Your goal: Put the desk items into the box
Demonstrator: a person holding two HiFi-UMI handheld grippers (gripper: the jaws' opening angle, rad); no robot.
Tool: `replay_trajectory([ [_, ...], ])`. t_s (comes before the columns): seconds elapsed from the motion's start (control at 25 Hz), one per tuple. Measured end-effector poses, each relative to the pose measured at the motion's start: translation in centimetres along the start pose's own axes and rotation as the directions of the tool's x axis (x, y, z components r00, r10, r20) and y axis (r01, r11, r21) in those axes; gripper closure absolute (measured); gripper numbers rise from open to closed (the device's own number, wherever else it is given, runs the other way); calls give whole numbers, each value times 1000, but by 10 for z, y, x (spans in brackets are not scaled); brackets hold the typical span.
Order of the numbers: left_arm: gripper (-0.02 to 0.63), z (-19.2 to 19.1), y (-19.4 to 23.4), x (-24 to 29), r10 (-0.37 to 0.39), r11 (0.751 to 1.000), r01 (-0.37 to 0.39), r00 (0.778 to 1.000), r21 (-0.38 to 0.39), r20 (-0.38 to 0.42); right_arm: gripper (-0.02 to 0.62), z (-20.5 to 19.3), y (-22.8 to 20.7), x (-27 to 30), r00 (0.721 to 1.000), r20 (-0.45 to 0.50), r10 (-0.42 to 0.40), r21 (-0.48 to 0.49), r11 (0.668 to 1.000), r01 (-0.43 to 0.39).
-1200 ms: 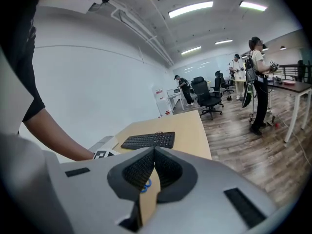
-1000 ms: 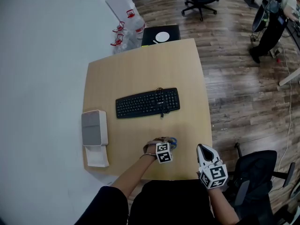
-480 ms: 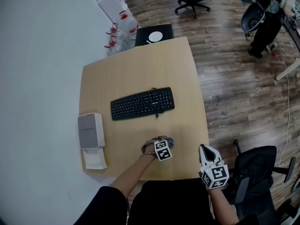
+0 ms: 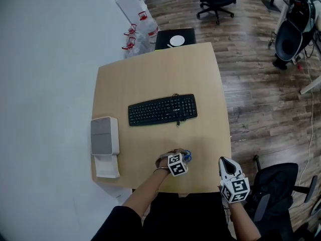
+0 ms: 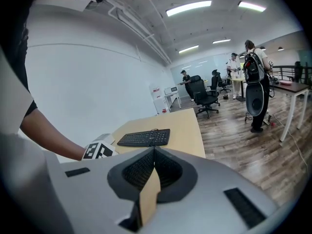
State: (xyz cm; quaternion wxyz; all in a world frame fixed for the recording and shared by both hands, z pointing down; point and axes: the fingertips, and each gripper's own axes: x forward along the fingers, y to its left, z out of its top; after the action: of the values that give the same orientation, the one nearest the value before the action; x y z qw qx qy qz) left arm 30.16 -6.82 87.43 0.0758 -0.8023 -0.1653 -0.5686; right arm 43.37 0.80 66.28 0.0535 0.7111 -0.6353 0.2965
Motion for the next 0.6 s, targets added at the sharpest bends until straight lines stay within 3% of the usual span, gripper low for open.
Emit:
replay_trajectory([
  [0.2,521,-16,14,-70,109,976,-74,979,-205,170,535,17,40,11,999,6,41,-41,998,-40],
  [0.44,522,-56,33,-149,260,924,-149,921,-352,292,536,32,112,39,991,13,133,-101,986,-131],
  [0.6,522,-82,45,-196,355,874,-178,870,-453,344,535,41,161,55,983,-2,183,-144,973,-182],
])
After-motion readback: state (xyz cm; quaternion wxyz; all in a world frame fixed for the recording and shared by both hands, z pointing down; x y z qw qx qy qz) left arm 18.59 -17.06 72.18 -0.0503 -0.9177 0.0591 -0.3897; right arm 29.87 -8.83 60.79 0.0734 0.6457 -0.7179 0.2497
